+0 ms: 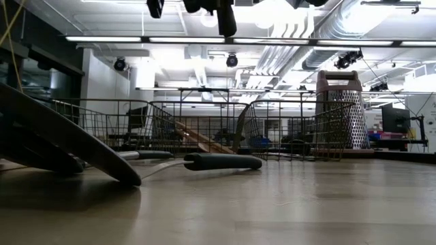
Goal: Pick & Place Kitchen Items
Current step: Put the black spatula into the left wire basket
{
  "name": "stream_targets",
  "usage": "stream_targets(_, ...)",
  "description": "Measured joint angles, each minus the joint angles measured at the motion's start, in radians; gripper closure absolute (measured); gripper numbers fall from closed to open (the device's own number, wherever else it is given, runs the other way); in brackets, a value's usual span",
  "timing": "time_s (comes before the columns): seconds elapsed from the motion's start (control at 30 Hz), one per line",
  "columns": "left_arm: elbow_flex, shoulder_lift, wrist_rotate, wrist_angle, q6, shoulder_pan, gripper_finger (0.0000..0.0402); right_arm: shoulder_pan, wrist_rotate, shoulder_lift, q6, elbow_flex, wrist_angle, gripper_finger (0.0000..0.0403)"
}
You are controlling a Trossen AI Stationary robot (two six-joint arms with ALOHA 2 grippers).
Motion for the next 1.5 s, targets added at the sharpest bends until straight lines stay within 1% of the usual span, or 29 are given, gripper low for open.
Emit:
stream_targets(0.03,0.0,0.0,0.0,0.0,0.0,0.0,0.0365,0.001,-0.001,0.0,-0.001,0.0,0.0,0.0314)
stream_targets(0.1,0.0,0.0,-0.002,0.001,0.001,0.0,0.039,0.002,-0.009,0.0,-0.001,0.0,-0.005,0.0307)
stream_targets(0.17,-0.001,0.001,0.0,0.001,-0.001,0.0,0.0401,0.005,-0.012,0.0,-0.002,0.0,-0.007,0.0303)
stream_targets(0.33,-0.001,0.001,-0.001,0.003,0.0,0.0,0.0401,0.011,0.005,0.0,0.009,0.0,-0.007,0.0299)
stream_targets(0.8,-0.001,0.001,-0.002,0.008,0.0,0.0,0.0401,0.014,-0.004,0.0,0.058,0.0,-0.021,0.0295)
stream_targets(0.9,-0.001,0.0,-0.002,0.008,0.0,0.0,0.0401,0.014,-0.004,0.0,0.06,0.0,-0.044,0.0279)
stream_targets(1.13,-0.001,0.0,-0.002,0.008,0.0,0.0,0.0401,0.014,-0.003,0.0,0.063,0.0,-0.051,0.0204)
stream_targets(1.23,-0.001,0.0,-0.002,0.008,0.0,0.0,0.0401,0.014,-0.003,0.0,0.062,0.0,-0.051,0.0181)
stream_targets(1.37,-0.001,0.0,-0.002,0.008,0.0,0.0,0.0401,0.014,-0.003,0.0,0.062,0.0,-0.06,0.0168)
stream_targets(1.5,-0.001,0.0,-0.002,0.008,0.0,0.0,0.0401,0.014,-0.003,0.0,0.062,0.0,-0.069,0.0166)
